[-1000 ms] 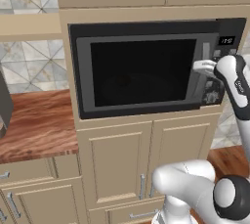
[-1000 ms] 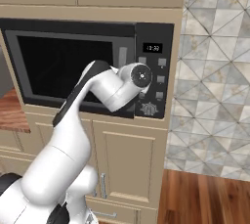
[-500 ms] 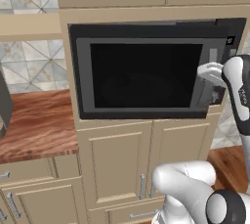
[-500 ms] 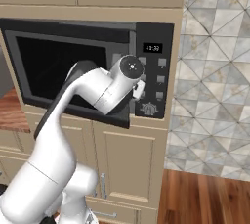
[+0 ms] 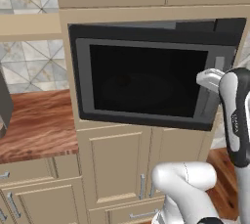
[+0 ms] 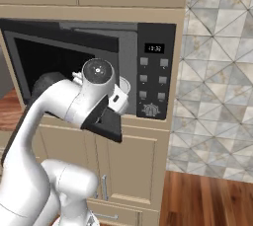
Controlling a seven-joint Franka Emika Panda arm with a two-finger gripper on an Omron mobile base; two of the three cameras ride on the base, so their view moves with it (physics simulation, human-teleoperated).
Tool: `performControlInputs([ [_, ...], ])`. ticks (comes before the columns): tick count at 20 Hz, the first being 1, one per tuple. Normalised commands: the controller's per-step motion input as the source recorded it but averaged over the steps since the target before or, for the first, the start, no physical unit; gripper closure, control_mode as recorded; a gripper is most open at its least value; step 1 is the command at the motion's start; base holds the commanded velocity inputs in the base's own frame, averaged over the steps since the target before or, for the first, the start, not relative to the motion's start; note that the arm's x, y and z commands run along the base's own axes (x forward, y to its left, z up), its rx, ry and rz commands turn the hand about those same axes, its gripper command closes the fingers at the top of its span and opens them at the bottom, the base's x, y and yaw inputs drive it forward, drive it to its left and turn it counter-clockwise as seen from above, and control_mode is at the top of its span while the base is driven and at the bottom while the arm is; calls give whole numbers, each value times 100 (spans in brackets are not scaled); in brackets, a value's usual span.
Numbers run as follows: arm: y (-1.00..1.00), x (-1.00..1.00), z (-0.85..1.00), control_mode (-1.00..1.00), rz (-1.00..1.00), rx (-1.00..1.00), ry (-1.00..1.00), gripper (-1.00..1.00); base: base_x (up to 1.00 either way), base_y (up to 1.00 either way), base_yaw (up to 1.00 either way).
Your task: Retrieve the reheated potato from the microwave, then place the potato, cheese, and condiment on the cutting board.
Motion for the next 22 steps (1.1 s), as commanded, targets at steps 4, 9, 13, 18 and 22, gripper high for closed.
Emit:
performControlInputs([
  [4,36,-66,-2,-100,-16,0,1,100,0,0,0],
  [9,35,-48,-3,-100,-14,1,0,100,0,0,0],
  [13,32,-28,-7,-100,-10,2,0,-100,0,0,0],
  [18,2,-11,-10,-100,-11,4,0,-100,0,0,0],
  [22,-19,-74,0,-100,-12,15,0,-100,0,0,0],
])
